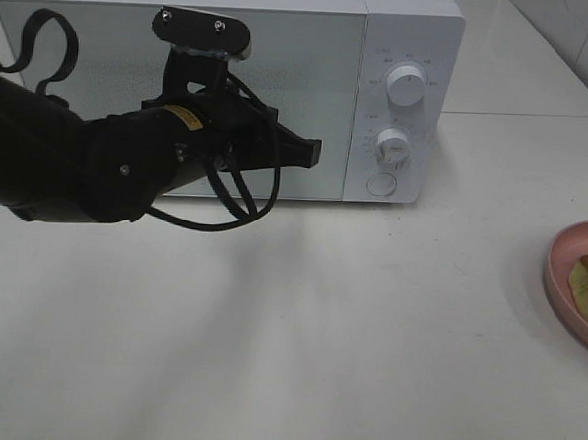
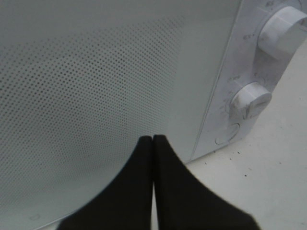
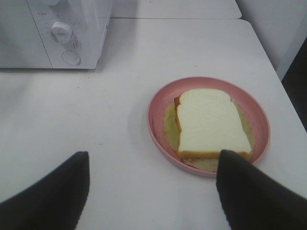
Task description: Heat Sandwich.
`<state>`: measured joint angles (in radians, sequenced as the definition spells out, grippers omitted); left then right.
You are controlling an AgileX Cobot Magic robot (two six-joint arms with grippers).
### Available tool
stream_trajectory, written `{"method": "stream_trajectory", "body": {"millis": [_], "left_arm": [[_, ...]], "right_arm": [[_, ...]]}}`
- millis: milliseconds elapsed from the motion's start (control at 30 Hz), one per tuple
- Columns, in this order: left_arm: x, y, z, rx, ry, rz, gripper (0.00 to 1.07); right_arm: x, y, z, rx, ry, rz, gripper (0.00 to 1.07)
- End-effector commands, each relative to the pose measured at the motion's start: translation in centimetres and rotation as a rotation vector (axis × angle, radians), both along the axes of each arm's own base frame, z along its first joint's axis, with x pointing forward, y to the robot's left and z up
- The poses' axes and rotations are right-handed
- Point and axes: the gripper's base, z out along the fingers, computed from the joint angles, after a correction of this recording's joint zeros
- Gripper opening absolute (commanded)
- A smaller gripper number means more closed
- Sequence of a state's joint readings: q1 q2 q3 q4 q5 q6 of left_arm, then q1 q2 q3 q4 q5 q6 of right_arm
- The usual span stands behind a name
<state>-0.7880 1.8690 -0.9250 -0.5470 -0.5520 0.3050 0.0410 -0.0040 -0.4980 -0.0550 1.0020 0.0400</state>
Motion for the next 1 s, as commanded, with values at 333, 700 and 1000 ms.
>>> {"method": "stream_trajectory", "body": {"millis": [333,700,1000], "left_arm": [[-3.4,0.9,1.4,0.039,0.221,-0.116,0.8],[-6.1,1.7,2.9,0.147,0.396,-0.28,0.98],[-5.5,7.4,4.2,0.183,0.66,-0.229,0.98]], "right_arm": [[-0.4,0.0,0.0,-0.001,-0.032,-0.007,0.71],[-0.4,0.0,0.0,-0.001,-0.032,-0.007,0.71],[-0.4,0.0,0.0,-0.002,-0.032,-0.006,0.71]]}}
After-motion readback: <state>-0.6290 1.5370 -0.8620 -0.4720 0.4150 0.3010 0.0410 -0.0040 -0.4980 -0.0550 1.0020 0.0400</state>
